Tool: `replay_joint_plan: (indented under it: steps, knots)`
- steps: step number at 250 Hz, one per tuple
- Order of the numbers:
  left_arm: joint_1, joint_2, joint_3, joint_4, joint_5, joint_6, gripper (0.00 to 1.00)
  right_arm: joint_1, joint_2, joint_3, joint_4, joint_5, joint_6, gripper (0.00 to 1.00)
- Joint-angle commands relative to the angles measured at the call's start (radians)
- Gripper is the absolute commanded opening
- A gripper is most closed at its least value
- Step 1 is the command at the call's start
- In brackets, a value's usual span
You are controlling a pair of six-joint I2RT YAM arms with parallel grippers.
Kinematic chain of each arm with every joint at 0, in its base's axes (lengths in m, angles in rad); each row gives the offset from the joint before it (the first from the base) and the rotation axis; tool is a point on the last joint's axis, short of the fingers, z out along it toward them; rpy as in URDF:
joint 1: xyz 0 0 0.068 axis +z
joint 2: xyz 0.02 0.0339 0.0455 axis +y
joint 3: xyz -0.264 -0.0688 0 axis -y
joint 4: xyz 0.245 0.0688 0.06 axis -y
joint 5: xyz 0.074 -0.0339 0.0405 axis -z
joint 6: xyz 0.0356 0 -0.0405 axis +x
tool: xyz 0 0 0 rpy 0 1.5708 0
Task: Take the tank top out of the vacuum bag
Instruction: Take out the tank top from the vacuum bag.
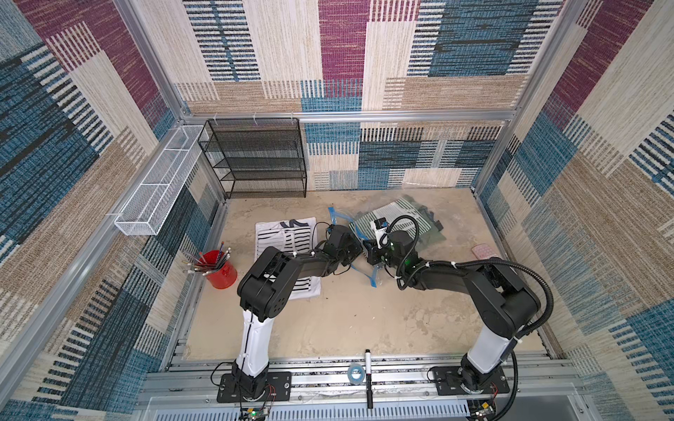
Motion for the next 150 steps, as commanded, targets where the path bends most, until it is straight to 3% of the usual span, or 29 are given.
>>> replay_joint_plan:
  steps: [1, 150]
  knots:
    - [0.0, 0.024, 0.038, 0.016, 0.01, -0.011, 0.22, -0.001, 0.0, 0.002, 0.031, 0.009, 0.003, 0.0]
    - [0.005, 0.116, 0.134, -0.072, -0.015, -0.057, 0.22, 0.001, -0.004, -0.001, 0.035, 0.005, -0.002, 0.0]
